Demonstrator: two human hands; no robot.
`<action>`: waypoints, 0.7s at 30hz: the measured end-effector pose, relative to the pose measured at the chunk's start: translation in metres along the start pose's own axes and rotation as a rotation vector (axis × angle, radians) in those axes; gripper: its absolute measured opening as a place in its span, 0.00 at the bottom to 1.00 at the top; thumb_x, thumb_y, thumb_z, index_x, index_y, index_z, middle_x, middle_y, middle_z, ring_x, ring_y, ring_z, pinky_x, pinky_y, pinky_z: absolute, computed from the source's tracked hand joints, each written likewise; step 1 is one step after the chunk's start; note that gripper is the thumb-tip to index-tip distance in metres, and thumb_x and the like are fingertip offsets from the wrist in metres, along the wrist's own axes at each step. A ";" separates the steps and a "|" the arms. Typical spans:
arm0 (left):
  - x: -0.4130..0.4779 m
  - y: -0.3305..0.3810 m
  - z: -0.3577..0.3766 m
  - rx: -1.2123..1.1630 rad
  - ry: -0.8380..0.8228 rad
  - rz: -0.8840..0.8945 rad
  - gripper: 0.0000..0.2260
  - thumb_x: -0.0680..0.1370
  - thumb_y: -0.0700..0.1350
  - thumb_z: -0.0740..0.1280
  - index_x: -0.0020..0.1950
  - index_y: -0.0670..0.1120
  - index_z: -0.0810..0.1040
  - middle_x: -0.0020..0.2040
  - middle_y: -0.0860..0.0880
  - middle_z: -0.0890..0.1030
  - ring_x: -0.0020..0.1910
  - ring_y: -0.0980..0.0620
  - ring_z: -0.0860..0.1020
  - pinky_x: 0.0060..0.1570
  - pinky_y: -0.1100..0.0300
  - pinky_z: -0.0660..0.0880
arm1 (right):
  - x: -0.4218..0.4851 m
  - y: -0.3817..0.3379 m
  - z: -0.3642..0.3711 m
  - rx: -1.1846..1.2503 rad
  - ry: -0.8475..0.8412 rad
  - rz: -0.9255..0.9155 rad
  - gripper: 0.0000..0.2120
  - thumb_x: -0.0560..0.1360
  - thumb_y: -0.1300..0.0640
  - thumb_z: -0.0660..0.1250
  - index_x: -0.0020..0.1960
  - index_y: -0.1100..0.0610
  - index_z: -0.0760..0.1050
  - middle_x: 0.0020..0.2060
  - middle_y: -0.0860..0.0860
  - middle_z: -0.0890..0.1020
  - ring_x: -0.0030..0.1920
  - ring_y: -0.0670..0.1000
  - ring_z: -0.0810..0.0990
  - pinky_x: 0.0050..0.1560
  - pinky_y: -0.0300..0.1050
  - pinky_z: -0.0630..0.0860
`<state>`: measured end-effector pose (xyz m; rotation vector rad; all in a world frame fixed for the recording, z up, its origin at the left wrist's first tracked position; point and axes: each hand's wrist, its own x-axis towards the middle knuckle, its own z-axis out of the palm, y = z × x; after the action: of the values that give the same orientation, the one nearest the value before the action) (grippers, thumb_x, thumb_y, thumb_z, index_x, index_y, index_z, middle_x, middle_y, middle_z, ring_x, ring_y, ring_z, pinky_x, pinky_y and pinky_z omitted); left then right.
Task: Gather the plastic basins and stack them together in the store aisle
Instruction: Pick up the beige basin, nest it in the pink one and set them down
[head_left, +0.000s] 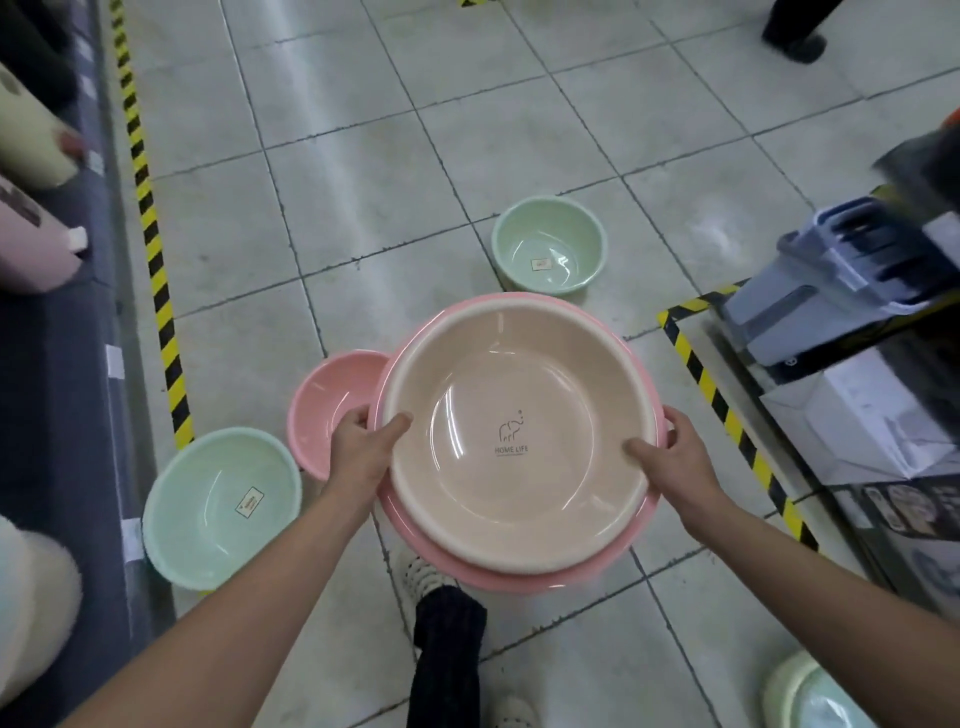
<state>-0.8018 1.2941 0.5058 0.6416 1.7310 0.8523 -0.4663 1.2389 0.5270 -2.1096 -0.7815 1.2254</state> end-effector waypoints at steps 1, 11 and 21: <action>0.012 0.007 0.008 0.007 -0.013 -0.014 0.16 0.72 0.42 0.75 0.57 0.43 0.77 0.50 0.44 0.84 0.43 0.46 0.83 0.47 0.53 0.80 | 0.010 -0.005 0.000 0.012 0.016 0.016 0.29 0.68 0.59 0.72 0.66 0.47 0.68 0.51 0.50 0.79 0.51 0.53 0.80 0.53 0.55 0.80; 0.149 0.053 0.085 0.094 -0.109 -0.105 0.26 0.61 0.46 0.74 0.58 0.41 0.79 0.50 0.42 0.85 0.43 0.45 0.84 0.40 0.56 0.79 | 0.142 -0.043 0.024 0.091 0.081 0.123 0.29 0.68 0.61 0.72 0.65 0.46 0.68 0.51 0.48 0.78 0.51 0.50 0.79 0.52 0.56 0.81; 0.224 0.061 0.170 0.142 -0.109 -0.157 0.22 0.61 0.44 0.73 0.54 0.40 0.81 0.48 0.42 0.85 0.45 0.42 0.84 0.44 0.53 0.81 | 0.285 -0.055 0.016 -0.047 0.008 0.177 0.31 0.67 0.58 0.72 0.68 0.46 0.67 0.54 0.51 0.78 0.54 0.56 0.79 0.53 0.59 0.80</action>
<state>-0.7070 1.5411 0.3942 0.6249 1.7276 0.5795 -0.3752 1.4847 0.4017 -2.2597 -0.6365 1.2995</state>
